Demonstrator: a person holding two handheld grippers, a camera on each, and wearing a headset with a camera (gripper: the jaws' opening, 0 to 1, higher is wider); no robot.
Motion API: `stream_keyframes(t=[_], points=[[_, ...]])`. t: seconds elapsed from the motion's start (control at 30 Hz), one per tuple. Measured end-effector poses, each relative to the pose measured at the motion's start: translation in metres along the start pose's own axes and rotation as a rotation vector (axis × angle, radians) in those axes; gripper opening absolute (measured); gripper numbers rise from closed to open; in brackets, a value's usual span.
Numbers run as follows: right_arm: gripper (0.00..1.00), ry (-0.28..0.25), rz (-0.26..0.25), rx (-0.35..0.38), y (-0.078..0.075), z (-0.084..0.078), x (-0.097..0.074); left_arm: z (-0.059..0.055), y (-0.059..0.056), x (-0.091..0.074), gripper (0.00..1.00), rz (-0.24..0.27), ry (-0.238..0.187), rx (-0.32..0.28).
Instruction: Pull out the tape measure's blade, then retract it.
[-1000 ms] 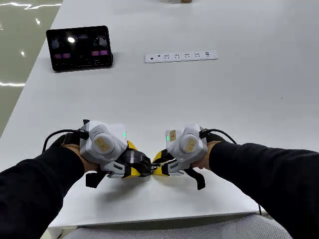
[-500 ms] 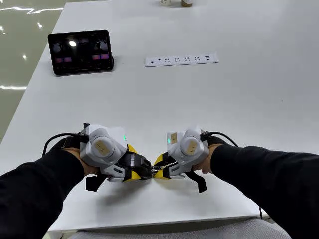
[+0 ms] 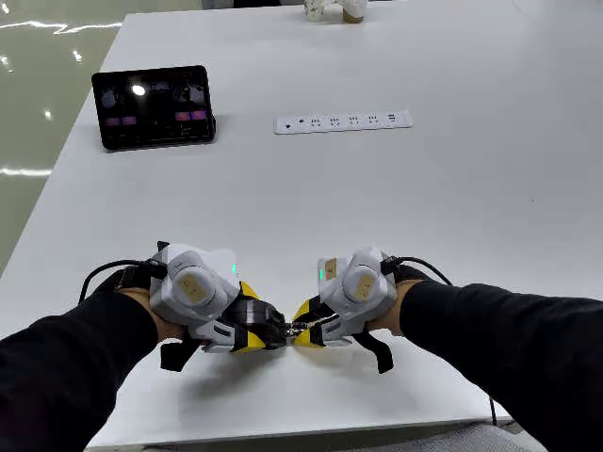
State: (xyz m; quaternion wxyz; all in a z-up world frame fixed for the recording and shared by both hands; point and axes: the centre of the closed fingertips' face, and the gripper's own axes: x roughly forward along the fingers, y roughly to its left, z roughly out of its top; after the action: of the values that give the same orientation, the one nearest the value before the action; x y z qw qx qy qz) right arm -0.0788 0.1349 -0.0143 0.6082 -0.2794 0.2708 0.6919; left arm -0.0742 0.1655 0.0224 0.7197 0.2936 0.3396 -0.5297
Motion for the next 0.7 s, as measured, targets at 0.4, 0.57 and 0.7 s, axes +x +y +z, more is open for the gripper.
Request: stream_keyframes(t=[0.4,0.57,0.7], points=[[0.12,0.001,0.004,0.009,0.0000,-0.0039,-0.0036,0.0001,0.0000,-0.0003,0.31,0.000,-0.001,-0.001],[0.12,0.004,0.005,0.010,-0.0001,-0.0066,-0.0064,0.0000,0.0000,-0.0002,0.31,0.002,0.000,-0.002],[0.12,0.006,0.004,0.012,-0.0006,-0.0088,-0.0084,0.0000,0.0000,-0.0002,0.31,0.003,0.000,-0.003]])
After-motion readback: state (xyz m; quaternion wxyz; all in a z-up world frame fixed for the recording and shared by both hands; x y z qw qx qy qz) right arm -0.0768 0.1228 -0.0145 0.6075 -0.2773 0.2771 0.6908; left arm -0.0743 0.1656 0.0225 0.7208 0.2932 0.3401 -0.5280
